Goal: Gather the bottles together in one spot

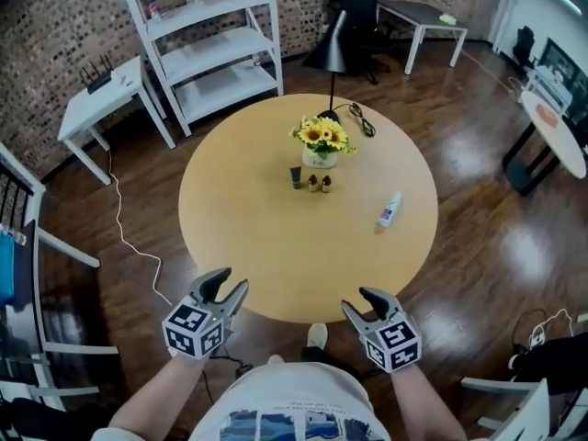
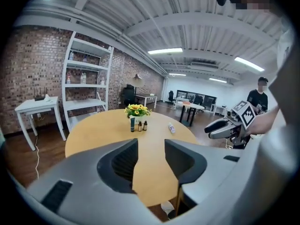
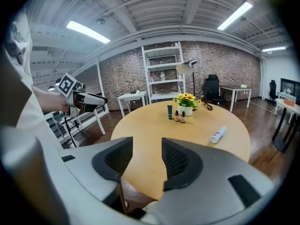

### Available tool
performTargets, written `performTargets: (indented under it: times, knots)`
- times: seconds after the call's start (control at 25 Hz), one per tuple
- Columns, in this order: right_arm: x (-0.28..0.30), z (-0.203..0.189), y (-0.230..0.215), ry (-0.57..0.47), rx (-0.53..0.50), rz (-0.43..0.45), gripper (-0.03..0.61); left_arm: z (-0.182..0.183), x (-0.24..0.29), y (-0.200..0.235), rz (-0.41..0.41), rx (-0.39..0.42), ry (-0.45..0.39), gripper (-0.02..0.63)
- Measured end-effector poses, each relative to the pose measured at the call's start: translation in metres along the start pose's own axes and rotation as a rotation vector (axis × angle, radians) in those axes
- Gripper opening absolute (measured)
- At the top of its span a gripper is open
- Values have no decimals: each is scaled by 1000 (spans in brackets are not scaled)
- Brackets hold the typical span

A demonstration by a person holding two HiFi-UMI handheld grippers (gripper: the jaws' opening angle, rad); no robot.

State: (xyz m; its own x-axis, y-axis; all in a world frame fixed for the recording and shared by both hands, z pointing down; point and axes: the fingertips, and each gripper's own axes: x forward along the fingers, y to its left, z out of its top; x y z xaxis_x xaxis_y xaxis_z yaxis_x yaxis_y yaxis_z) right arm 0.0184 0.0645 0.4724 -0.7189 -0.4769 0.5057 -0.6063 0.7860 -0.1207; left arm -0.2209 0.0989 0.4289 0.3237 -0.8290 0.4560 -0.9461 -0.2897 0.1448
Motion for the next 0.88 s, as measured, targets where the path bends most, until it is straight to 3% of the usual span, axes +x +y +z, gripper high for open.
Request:
performTargets:
  times: [0.16,0.36,0.68,0.88]
  knots:
    - [-13,-7,46,0,-3,-16,218,-30,-54,7,46,-81,-24,155]
    - [-32,-21,86,9,-1,-45,219,-58,-87,-7,3,-99,-2,155]
    - [-37,-27,105,43,-19,-65,219,-54,-113,-2,-8,-96,-66,163]
    - [-29,-21,92,52,-34,-80,218,-57,-110,0,-15,-100,-77,163]
